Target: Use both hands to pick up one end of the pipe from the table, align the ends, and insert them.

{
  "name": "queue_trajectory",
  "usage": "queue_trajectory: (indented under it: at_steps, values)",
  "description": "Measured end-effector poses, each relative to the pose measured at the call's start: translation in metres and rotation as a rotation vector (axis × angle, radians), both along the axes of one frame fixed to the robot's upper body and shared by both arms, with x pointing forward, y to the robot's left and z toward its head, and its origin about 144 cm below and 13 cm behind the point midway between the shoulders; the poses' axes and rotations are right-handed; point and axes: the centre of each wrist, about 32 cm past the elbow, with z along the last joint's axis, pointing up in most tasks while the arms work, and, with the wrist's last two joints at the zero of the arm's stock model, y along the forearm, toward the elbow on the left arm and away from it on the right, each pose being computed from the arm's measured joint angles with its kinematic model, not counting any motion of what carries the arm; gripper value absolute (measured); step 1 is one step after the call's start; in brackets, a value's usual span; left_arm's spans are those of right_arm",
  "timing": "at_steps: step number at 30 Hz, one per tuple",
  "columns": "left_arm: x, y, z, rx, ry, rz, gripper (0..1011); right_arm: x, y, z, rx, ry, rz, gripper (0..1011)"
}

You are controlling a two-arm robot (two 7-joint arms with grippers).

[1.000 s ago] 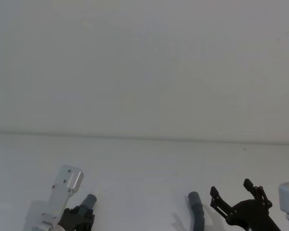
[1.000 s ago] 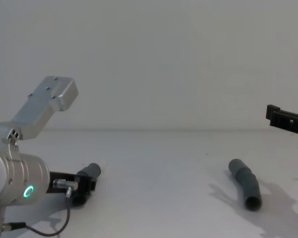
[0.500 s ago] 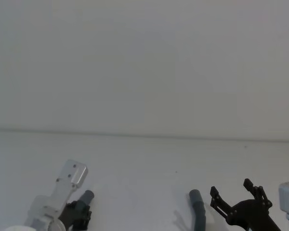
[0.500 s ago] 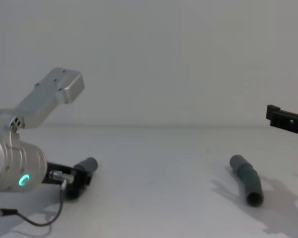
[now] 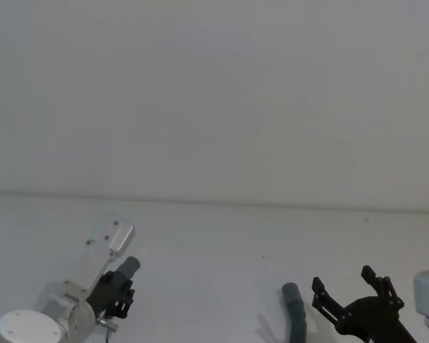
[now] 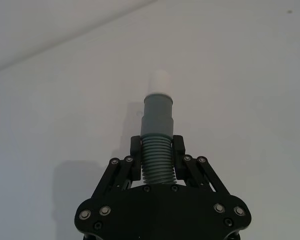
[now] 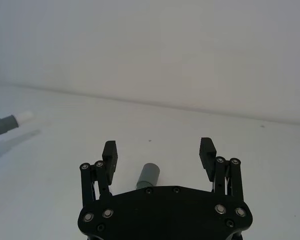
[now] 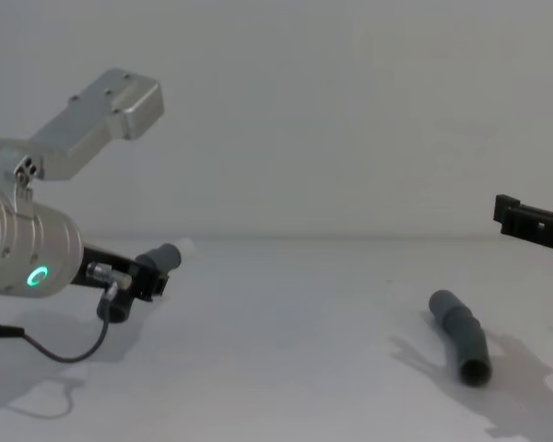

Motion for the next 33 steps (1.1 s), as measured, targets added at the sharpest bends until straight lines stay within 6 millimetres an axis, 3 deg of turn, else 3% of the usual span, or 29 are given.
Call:
queue_trajectory:
  at_steps: [33]
  values:
    - [0.0025, 0.0039, 0.0097, -0.009, -0.062, -0.033, 329, -0.0011, 0.0016, 0.0024, -0.011, 0.026, 0.005, 1000]
